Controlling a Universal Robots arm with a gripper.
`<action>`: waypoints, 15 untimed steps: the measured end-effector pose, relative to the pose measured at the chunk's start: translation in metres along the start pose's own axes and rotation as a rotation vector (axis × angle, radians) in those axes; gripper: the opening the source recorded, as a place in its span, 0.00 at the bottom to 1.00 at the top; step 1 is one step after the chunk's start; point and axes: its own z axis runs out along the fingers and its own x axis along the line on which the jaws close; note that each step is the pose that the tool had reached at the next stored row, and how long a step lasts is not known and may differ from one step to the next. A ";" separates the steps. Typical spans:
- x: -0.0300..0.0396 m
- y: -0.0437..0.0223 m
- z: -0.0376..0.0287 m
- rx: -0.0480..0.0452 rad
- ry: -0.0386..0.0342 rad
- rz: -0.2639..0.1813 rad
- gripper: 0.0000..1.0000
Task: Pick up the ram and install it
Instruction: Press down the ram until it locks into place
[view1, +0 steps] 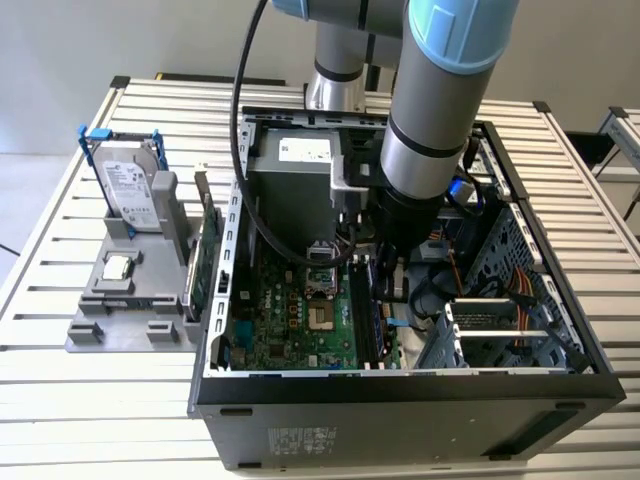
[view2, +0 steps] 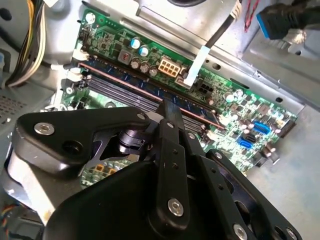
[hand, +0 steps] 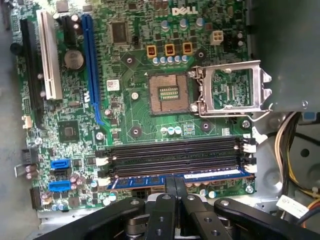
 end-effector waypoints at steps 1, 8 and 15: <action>0.0000 0.0000 0.0000 -0.0001 0.0000 -0.013 0.00; -0.0001 0.0000 0.0000 -0.0004 -0.0001 -0.073 0.00; 0.0000 0.0000 0.0000 -0.0004 -0.0001 -0.077 0.00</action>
